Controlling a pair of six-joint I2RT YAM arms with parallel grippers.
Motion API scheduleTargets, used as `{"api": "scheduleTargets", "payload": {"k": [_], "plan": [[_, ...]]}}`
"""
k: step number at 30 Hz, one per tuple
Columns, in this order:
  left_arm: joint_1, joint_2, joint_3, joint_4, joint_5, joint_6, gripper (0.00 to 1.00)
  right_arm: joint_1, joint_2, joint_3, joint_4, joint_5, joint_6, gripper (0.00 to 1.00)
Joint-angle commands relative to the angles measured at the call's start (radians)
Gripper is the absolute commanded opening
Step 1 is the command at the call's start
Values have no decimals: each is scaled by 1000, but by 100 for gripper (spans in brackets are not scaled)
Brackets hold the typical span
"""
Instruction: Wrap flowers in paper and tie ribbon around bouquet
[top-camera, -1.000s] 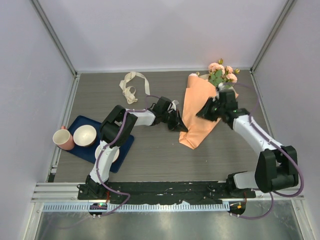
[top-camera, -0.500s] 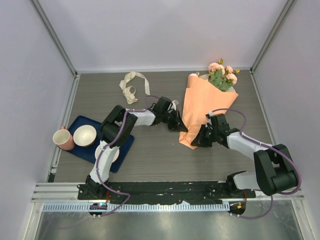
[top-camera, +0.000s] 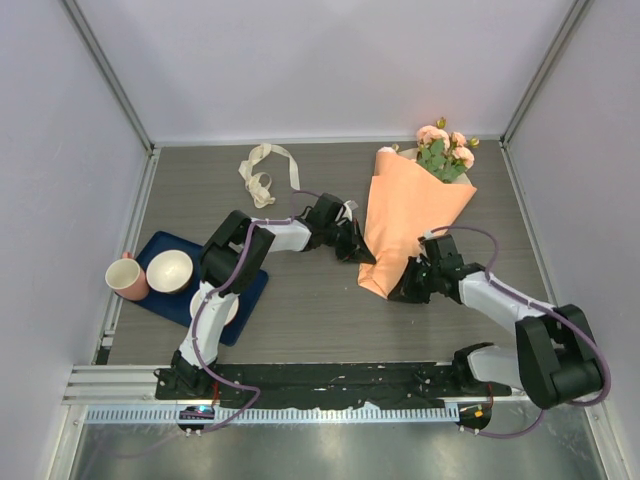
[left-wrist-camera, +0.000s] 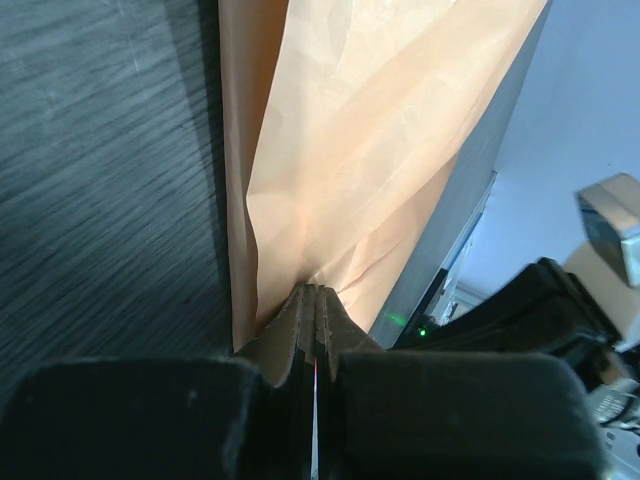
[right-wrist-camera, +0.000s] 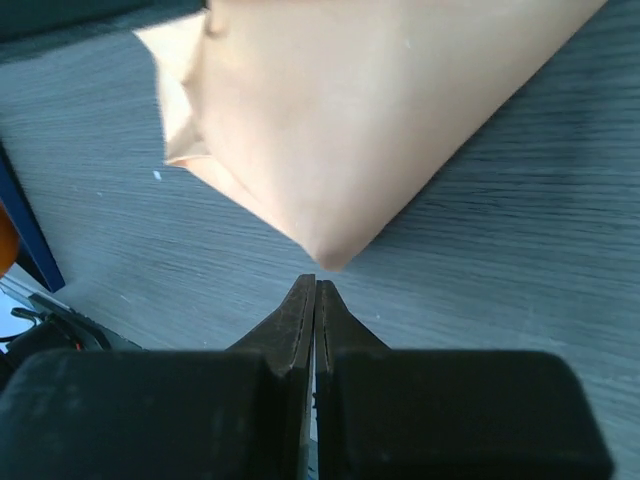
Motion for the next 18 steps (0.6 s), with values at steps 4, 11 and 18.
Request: {"api": "scheduleTargets", "payload": {"k": [4, 11, 18], "plan": [[-10, 67, -55, -229, -163, 72, 0, 2, 63, 173, -43, -2, -49, 4], [-12, 21, -37, -210, -121, 118, 0, 2, 239, 169, 97, -35, -19, 4], [-7, -65, 17, -282, -97, 195, 17, 2, 142, 63, 31, 105, -48, 4]]}}
